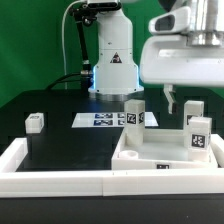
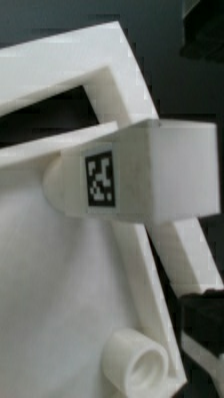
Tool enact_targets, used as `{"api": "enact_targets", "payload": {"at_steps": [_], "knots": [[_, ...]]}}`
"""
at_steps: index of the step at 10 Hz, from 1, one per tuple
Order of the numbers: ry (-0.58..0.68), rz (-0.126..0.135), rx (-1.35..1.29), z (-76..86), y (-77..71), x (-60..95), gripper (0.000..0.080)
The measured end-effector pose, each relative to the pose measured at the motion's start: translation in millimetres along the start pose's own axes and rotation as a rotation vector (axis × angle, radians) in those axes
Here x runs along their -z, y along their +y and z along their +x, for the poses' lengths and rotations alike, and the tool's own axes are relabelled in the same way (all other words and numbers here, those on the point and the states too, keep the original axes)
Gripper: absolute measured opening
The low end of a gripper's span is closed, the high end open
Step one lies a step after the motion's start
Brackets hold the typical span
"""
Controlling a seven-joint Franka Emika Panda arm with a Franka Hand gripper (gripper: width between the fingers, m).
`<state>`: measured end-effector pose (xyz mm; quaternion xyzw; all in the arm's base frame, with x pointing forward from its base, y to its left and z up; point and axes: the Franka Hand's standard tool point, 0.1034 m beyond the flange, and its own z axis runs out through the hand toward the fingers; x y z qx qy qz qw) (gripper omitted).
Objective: Assemble square table
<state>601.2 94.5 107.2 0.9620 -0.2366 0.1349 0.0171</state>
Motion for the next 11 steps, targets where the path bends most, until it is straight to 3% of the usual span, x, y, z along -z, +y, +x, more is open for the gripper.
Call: {"api": "enact_targets", "payload": {"at_steps": [1, 3, 4, 6, 11], "knots": [[0.003, 0.008, 0.025, 5.9, 8.9, 7.6, 0.0649], [0.014, 0.031, 0.105, 18.3, 41.0, 16.7, 0.0649], [0.055, 0.041, 0.226, 30.2, 57.9, 16.8, 0.0649], [0.106, 0.035, 0.35, 50.8, 91.0, 11.7, 0.0649], [0.096, 0.033, 0.307, 50.5, 93.5, 9.4, 0.0649]]}}
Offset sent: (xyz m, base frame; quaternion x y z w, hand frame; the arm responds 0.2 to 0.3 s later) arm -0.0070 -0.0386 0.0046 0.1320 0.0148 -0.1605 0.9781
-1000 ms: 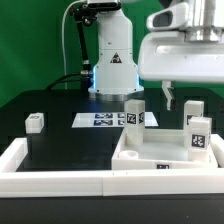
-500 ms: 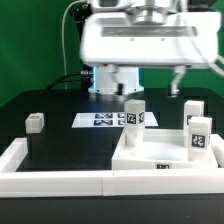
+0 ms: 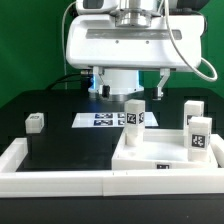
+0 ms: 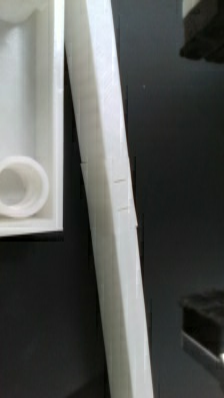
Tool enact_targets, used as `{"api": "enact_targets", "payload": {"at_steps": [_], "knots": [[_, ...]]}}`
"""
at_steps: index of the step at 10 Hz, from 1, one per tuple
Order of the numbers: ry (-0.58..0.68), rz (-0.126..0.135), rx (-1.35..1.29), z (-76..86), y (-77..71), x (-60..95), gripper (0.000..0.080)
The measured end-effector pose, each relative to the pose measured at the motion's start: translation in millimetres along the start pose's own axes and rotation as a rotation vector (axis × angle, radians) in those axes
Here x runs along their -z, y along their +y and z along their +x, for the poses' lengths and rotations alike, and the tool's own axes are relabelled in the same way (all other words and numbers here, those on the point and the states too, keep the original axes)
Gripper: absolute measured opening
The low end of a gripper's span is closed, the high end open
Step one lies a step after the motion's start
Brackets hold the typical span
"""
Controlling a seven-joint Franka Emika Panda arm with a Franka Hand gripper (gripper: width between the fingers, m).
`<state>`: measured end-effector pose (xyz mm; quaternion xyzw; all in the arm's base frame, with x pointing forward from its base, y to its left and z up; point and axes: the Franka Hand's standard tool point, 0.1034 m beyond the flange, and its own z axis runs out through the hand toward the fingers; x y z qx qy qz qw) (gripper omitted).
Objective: Assemble square table
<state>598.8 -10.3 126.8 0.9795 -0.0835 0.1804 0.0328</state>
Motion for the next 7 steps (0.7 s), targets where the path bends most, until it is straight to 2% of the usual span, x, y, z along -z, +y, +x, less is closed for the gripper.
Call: {"api": "enact_targets", "payload": {"at_steps": [2, 3, 4, 7], "knots": [[-0.001, -0.003, -0.003, -0.1, 3.4, -0.4, 0.0649], [-0.012, -0.012, 0.054, -6.7, 13.7, -2.6, 0.0649], [-0.025, -0.027, 0.083, -13.7, 35.7, -3.3, 0.0649], [-0.043, -0.053, 0.183, -17.9, 102.2, 0.7, 0.0649]]}}
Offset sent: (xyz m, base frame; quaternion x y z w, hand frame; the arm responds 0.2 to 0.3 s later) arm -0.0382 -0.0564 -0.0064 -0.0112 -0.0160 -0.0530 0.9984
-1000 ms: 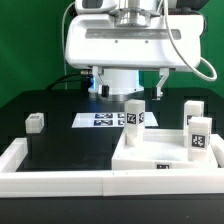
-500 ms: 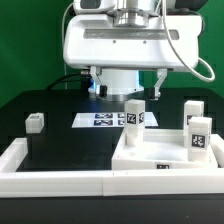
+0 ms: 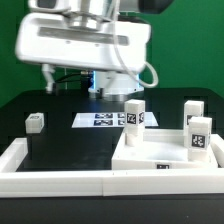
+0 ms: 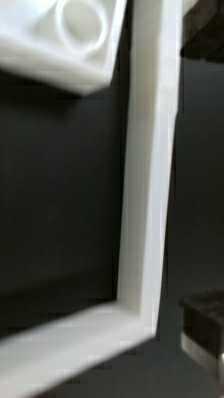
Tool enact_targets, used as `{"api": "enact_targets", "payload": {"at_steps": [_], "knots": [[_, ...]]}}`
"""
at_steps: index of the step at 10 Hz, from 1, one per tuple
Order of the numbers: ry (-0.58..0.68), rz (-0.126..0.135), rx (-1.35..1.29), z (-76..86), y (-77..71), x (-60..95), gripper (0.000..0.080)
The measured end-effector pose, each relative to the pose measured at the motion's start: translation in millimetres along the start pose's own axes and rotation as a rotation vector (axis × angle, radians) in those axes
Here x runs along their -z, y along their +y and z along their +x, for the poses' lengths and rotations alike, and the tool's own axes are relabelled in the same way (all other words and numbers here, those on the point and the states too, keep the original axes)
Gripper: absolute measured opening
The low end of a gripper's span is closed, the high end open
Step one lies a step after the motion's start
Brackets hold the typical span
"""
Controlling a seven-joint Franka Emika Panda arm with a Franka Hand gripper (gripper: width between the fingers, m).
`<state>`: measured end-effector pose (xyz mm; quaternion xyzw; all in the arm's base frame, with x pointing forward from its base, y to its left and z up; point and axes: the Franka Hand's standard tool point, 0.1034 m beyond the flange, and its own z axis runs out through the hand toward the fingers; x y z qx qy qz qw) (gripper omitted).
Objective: Assemble square table
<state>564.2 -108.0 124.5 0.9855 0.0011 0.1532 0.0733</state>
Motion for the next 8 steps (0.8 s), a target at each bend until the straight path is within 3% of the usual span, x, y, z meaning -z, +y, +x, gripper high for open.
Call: {"api": "enact_targets", "payload": {"at_steps": [1, 5, 7, 8], "knots": [[-0.003, -0.007, -0.012, -2.9, 13.1, -1.1, 0.0649], [-0.022, -0.019, -0.032, -10.1, 40.5, -4.4, 0.0649], [-0.145, 0.047, -0.067, -21.8, 66.5, -0.2, 0.0649], [-0.165, 0.06, -0.09, -30.6, 80.0, -1.4, 0.0649]]}}
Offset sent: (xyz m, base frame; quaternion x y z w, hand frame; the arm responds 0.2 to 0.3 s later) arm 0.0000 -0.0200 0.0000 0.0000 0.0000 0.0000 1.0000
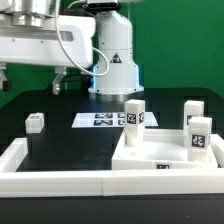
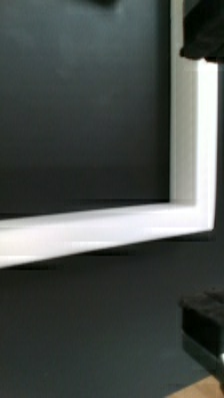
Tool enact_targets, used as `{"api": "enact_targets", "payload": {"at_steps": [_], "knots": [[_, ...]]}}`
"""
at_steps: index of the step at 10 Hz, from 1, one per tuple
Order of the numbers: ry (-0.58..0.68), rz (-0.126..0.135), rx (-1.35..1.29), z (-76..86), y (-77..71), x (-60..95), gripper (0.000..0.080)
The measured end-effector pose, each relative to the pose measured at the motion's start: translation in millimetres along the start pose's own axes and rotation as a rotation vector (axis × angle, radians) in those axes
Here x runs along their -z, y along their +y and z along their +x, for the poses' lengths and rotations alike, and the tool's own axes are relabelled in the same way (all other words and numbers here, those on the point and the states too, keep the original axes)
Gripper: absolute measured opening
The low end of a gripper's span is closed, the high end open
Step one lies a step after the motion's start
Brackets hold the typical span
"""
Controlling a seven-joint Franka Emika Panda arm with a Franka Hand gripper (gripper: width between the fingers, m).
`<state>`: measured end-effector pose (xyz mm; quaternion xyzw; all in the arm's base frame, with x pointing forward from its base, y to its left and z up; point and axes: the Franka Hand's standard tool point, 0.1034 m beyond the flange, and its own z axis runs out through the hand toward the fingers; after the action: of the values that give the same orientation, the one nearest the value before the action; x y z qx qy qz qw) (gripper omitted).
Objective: Assemble square table
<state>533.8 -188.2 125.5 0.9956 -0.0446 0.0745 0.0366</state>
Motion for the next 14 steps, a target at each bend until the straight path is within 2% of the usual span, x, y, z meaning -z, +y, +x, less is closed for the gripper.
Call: {"api": "enact_targets", "payload": {"at_steps": [1, 2, 3, 7, 9, 10, 12, 13, 14], "knots": [[-0.038, 0.022, -0.005, -11.0, 9.6, -3.6, 0.0649], [-0.046, 0.021, -0.036, -18.2, 16.7, -7.8, 0.0649], [-0.038, 0.003, -0.074, -20.9, 13.7, -13.0, 0.0649], [-0.042, 0.005, -0.048, -23.4, 17.3, -13.9, 0.0649], [-0.048, 0.019, -0.053, -50.6, 11.8, -15.5, 0.0649], [-0.057, 0.024, -0.071, -58.8, 10.6, -16.1, 0.0649], [-0.087, 0.017, -0.087, -79.5, 18.3, -26.9, 0.0649], [-0.097, 0.015, -0.092, -85.0, 20.2, -30.6, 0.0649], [-0.095, 0.015, -0.089, -83.6, 19.2, -30.1, 0.0649]]}}
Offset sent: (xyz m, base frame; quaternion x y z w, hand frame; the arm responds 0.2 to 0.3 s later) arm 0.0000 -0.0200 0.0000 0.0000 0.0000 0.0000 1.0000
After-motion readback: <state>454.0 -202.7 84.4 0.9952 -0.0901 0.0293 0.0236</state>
